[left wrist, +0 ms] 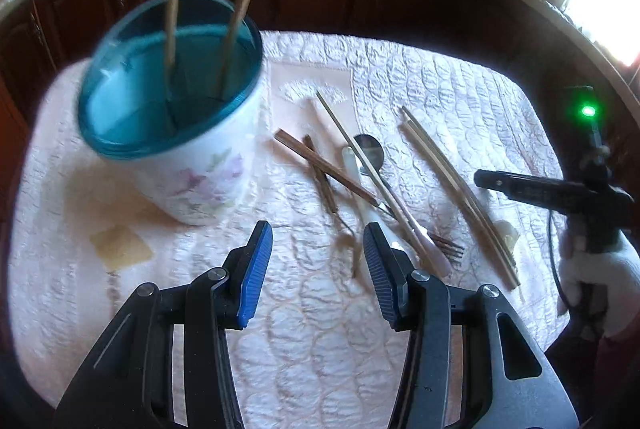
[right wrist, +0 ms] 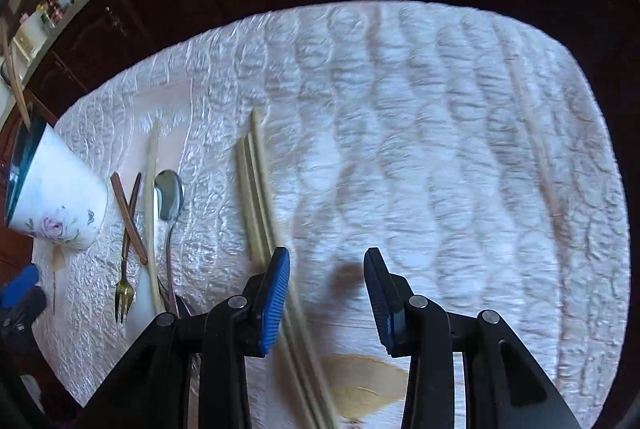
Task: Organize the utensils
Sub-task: 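Grasp another chopstick with the right tool while the left tool grasps the gold fork, then lift the chopstick and gold fork and carry them toward the cup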
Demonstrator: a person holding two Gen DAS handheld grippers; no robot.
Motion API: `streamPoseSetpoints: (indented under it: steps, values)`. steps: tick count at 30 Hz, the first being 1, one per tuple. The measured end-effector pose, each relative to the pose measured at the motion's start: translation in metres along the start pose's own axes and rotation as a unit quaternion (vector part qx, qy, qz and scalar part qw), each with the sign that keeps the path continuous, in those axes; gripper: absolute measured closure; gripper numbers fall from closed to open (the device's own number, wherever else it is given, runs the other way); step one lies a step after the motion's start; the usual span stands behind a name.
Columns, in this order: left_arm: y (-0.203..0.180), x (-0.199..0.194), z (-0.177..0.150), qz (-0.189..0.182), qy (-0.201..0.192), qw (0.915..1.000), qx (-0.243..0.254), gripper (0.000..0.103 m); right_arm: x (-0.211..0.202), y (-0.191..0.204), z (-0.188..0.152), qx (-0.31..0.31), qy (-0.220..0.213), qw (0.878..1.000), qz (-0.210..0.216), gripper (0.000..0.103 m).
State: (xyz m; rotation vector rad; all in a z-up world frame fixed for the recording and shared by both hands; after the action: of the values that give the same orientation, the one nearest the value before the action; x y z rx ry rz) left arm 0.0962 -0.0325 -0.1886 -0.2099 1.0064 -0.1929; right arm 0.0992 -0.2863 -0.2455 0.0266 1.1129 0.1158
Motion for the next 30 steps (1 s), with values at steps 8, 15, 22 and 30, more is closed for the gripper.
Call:
streamPoseSetpoints:
  steps: [8,15,22,30]
  values:
    - [-0.010,0.045,0.009,0.005,0.023,0.9996,-0.013,0.061,-0.015,0.004,-0.003,-0.024,0.001,0.999,0.032,0.066]
    - [-0.007,0.074,-0.005,0.008,0.058,0.9981,-0.020,0.091,0.006,0.013,-0.003,-0.014,0.021,0.998,0.062,0.088]
    - [0.003,0.054,-0.017,-0.018,0.066,0.9973,-0.025,0.101,-0.006,-0.009,-0.011,0.009,0.012,0.998,0.062,0.097]
    - [0.028,0.019,-0.053,-0.031,0.088,0.9952,-0.030,0.102,-0.037,-0.049,-0.061,0.015,0.030,0.998,0.045,0.098]
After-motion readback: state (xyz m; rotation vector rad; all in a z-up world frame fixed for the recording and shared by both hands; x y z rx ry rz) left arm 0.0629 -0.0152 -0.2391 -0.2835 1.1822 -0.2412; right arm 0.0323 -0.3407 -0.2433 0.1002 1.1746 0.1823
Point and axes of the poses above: each gripper's, at about its wrist camera, not at the fingertips, and x roughly the way its jaws point, y to its left, z to its top, the point moved 10 cm from there along x, roughly the way its jaws point, and after that the axes turned 9 degrees about -x, right-handed, at the moved point
